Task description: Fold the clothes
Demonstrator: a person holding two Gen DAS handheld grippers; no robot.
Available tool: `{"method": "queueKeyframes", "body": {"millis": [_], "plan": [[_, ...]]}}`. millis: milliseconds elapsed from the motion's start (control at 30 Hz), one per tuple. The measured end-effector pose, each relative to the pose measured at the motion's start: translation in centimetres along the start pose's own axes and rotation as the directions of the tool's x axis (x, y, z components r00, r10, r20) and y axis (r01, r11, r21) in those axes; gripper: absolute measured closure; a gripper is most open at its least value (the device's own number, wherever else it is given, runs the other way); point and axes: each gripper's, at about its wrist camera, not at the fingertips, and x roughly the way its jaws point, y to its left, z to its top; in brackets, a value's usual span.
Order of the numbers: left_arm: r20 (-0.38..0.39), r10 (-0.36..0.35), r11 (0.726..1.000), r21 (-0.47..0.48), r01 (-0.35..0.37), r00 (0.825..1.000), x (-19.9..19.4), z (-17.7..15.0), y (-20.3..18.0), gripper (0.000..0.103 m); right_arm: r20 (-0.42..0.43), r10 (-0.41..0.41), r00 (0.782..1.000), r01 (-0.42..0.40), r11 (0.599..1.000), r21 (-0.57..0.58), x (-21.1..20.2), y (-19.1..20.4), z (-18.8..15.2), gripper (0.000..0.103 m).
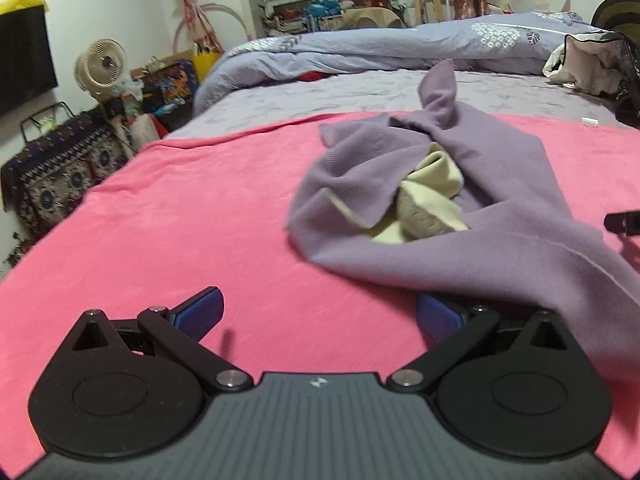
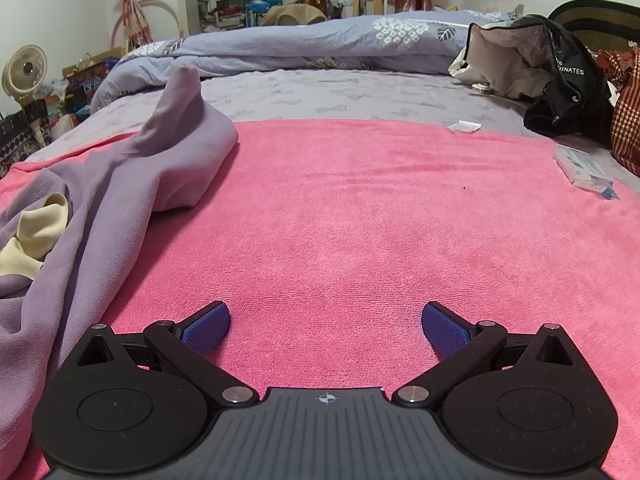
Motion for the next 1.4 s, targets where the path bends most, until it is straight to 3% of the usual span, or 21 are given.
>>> {"method": "queueKeyframes", "body": {"millis": [200,267,333,433,533,633,700,767,800,900,1067,1133,1200,1267,1333,1400], "plan": [[0.09,-0.031,0.998,-0.049,0.036,0.995,-3.4,-1.4,2.1,0.0,-0.013,0.056,0.998,-0.057,0.998,-0.016,-2.5,1.0,-1.7,0.001],[0.12,-0.041,0.997,-0.065,0.049,0.992,-4.6,-1.8,2.8,0.0,0.022,0.142,0.99,-0.142,0.99,-0.027,-5.0,1.7,-3.0,0.003],[0.141,-0.062,0.995,-0.071,0.073,0.988,-5.3,-1.8,3.1,0.0,0.033,0.196,0.98,-0.193,0.978,-0.076,-7.2,3.1,-3.6,0.003],[0.144,-0.077,0.995,-0.051,0.086,0.987,-5.5,-0.8,3.1,0.0,0.085,0.216,0.973,-0.195,0.96,-0.2,-9.6,5.7,-5.0,0.003],[0.128,-0.043,0.998,-0.029,0.047,0.991,-5.1,-0.1,2.7,0.0,0.114,0.251,0.961,-0.198,0.917,-0.347,-11.7,8.9,-6.2,0.009],[0.119,-0.041,0.999,-0.028,0.045,0.992,-5.4,0.1,2.9,0.0,0.137,0.234,0.963,-0.137,0.856,-0.499,-12.6,12.2,-7.1,0.026],[0.111,-0.046,0.998,-0.03,0.05,0.993,-5.4,0.1,3.2,0.0,0.139,0.212,0.967,-0.1,0.824,-0.557,-12.4,13.8,-7.5,0.055],[0.105,-0.051,0.998,-0.02,0.054,0.993,-5.0,0.3,3.5,0.0,0.085,0.228,0.97,-0.144,0.819,-0.555,-12.2,14.4,-7.3,0.073],[0.108,-0.055,0.998,-0.005,0.056,0.993,-4.6,0.6,3.4,0.0,0.062,0.238,0.969,-0.166,0.82,-0.548,-12.0,14.2,-7.3,0.077],[0.103,-0.027,0.999,0.041,0.023,0.994,-2.8,2.1,2.6,0.0,0.072,0.223,0.972,-0.146,0.819,-0.555,-12.3,13.8,-7.2,0.077],[0.072,0.042,0.99,0.13,-0.051,0.997,1.5,4.0,0.9,0.0,0.146,0.03,0.989,0.048,0.864,-0.501,-11.2,11.2,-6.6,0.075],[0.058,0.041,0.985,0.168,-0.05,0.997,2.6,4.1,0.6,0.0,0.152,0.05,0.987,0.029,0.877,-0.48,-11.7,9.8,-6.6,0.065],[0.047,0.06,0.977,0.204,-0.069,0.997,3.7,4.1,0.2,0.0,0.165,0.067,0.984,0.018,0.886,-0.463,-12.6,8.9,-7.1,0.043],[0.031,0.099,0.965,0.241,-0.104,0.995,4.9,4.0,-0.3,0.0,0.178,0.097,0.979,-0.002,0.881,-0.472,-13.5,8.7,-7.7,0.039],[0.009,0.22,0.943,0.256,-0.215,0.976,6.3,3.9,-0.2,0.0,0.188,0.111,0.976,-0.003,0.869,-0.495,-14.1,8.9,-8.3,0.032],[-0.017,0.274,0.943,0.2,-0.265,0.962,6.8,3.7,1.3,0.0,0.204,0.115,0.972,0.007,0.857,-0.516,-14.3,9.4,-8.7,0.022]]}}
